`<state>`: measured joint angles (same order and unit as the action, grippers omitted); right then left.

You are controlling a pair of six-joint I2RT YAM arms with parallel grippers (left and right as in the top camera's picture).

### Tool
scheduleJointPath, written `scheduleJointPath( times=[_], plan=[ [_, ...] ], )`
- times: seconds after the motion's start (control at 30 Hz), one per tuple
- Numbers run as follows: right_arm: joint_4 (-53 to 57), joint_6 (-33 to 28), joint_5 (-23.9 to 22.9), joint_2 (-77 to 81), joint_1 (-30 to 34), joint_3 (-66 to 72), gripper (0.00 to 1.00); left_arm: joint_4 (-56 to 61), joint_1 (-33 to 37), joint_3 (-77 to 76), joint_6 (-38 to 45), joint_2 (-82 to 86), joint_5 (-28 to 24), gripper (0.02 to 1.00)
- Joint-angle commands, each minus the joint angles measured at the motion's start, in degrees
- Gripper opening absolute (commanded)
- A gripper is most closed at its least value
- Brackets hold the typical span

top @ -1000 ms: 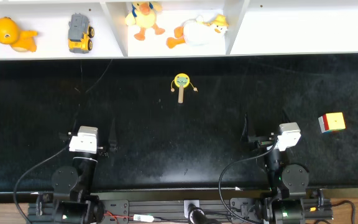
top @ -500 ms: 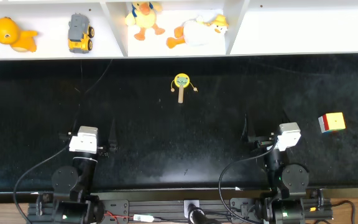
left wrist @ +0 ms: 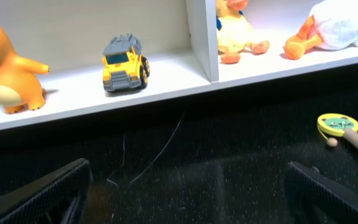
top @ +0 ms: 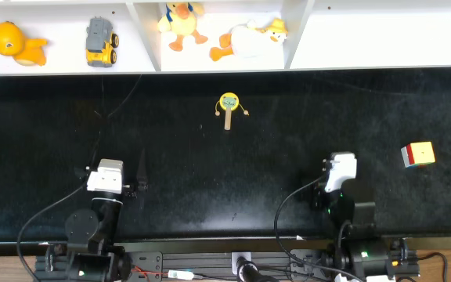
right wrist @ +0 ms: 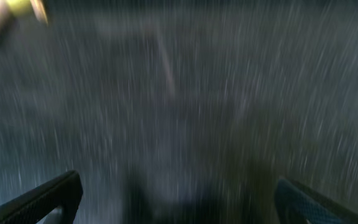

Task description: Store Toys

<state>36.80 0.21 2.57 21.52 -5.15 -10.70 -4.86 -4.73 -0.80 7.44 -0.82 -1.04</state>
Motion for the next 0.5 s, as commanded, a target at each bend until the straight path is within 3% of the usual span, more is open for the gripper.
scheduleJointPath(
  times=[0.03,0.27,0.5],
  plan=[
    [7.67,0.04,0.42,2.84,-0.92,-7.04,0.996,0.11,0.33,0.35,-1.07,0.66,-0.31,0.996],
    [10.6,0.04,0.44,8.92,-0.94,-14.27,0.998,0.11,0.33,0.35,-1.07,0.66,-0.31,0.996],
    [10.6,0.04,3.67,15.37,-0.96,-24.76,0.998,0.11,0.33,0.35,-1.07,0.66,-0.31,0.996]
  ],
)
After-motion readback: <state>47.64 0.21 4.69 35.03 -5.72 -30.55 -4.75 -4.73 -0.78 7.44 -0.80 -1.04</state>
